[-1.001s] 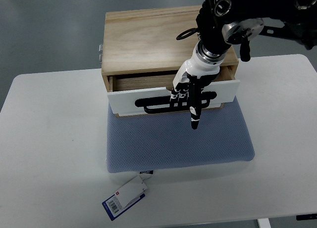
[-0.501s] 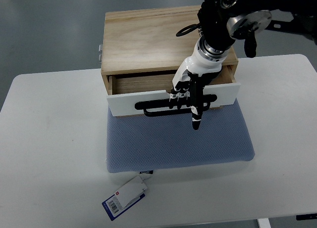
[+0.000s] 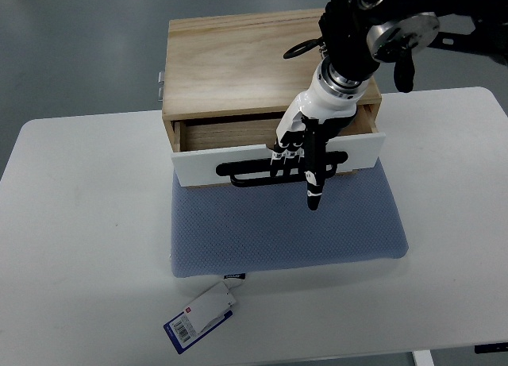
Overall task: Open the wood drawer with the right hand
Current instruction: 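Keep pulling the upper drawer outward with the right hand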
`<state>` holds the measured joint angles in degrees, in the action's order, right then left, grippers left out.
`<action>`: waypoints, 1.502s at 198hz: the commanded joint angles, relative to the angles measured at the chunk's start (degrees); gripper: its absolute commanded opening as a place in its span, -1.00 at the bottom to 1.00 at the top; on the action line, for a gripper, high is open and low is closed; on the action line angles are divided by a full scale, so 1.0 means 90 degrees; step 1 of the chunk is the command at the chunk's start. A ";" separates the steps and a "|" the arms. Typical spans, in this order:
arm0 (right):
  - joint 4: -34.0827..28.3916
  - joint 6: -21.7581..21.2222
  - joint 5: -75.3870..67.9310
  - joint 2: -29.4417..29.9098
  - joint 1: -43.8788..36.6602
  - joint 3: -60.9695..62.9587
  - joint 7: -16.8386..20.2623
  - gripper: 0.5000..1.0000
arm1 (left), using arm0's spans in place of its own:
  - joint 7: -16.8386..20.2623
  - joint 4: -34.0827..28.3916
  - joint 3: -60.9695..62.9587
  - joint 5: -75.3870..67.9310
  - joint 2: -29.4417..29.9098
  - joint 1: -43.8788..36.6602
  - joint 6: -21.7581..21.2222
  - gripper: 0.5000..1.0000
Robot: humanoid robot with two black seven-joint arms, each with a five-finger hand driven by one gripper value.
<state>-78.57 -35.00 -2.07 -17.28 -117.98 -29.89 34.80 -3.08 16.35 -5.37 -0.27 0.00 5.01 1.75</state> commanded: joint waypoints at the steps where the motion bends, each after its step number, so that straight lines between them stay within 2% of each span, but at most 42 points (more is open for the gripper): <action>1: -0.0001 0.0000 -0.0004 -0.0014 0.0004 0.0000 0.0001 0.78 | 0.0000 0.0000 0.0000 0.0001 0.0000 0.0000 0.0000 1.00; 180: 0.0077 0.0000 0.0172 -0.0043 0.0043 -0.0009 0.0001 0.78 | 0.0000 0.0010 0.0020 0.0001 0.0000 0.0000 0.0000 1.00; 297: 0.0097 0.0000 0.0269 -0.0033 0.0394 -0.0029 0.0001 0.78 | 0.0000 0.0010 0.0020 0.0001 0.0000 0.0000 0.0000 1.00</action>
<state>-77.68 -34.99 0.82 -17.55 -114.47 -30.15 34.80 -3.08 16.44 -5.22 -0.27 0.00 5.00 1.75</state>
